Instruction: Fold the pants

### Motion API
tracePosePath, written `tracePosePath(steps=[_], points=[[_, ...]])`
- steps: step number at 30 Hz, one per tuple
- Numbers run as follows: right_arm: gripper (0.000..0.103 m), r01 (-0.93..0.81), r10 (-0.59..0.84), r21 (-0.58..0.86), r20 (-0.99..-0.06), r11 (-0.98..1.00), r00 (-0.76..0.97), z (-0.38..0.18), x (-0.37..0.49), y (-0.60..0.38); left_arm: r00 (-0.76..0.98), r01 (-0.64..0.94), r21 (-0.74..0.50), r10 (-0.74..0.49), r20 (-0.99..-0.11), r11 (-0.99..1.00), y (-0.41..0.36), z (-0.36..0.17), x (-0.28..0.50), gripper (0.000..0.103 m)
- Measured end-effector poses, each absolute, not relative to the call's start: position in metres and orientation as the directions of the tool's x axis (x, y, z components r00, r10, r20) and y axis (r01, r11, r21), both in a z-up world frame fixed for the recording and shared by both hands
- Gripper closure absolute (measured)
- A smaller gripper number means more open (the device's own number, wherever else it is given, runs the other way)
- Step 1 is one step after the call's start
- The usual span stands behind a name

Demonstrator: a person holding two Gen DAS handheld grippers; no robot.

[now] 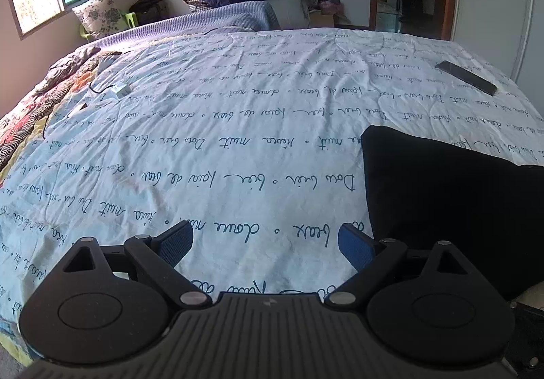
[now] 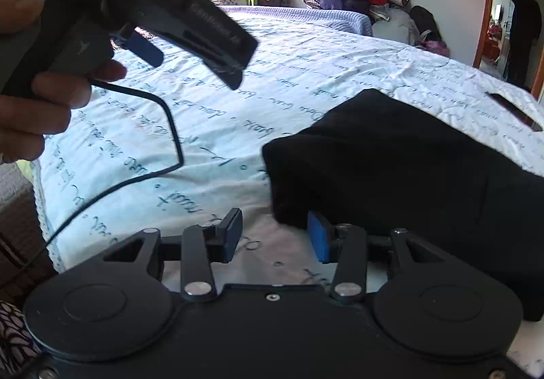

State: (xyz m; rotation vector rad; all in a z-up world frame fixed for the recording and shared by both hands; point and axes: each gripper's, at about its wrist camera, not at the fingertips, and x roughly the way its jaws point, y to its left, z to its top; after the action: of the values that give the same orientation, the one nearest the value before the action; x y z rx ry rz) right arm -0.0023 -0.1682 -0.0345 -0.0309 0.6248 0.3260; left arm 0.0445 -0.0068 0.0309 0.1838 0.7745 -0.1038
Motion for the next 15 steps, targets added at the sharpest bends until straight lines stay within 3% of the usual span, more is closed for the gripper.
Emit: tracePosePath(steps=[7,12,13,15], points=[[0.059,-0.21,0.204,0.051,-0.542,0.976,0.815,-0.042,0.014,-0.162,0.707,0.151,0.129,-0.016,-0.707,0.98,0.002,0.028,0.045,0.009],[0.049,-0.285,0.325,0.157,-0.503,0.946,0.801,-0.042,0.032,-0.151,0.711,0.134,0.122,-0.01,-0.703,0.984,0.008,0.032,0.047,0.009],[0.036,-0.305,0.33,0.134,-0.501,0.943,0.8,-0.041,0.033,-0.141,0.714,0.133,0.123,-0.009,-0.7,0.984,0.009,0.033,0.048,0.009],[0.031,-0.329,0.29,0.013,-0.509,0.944,0.811,-0.042,0.032,-0.12,0.716,0.129,0.131,-0.001,-0.698,0.983,0.008,0.034,0.049,0.009]])
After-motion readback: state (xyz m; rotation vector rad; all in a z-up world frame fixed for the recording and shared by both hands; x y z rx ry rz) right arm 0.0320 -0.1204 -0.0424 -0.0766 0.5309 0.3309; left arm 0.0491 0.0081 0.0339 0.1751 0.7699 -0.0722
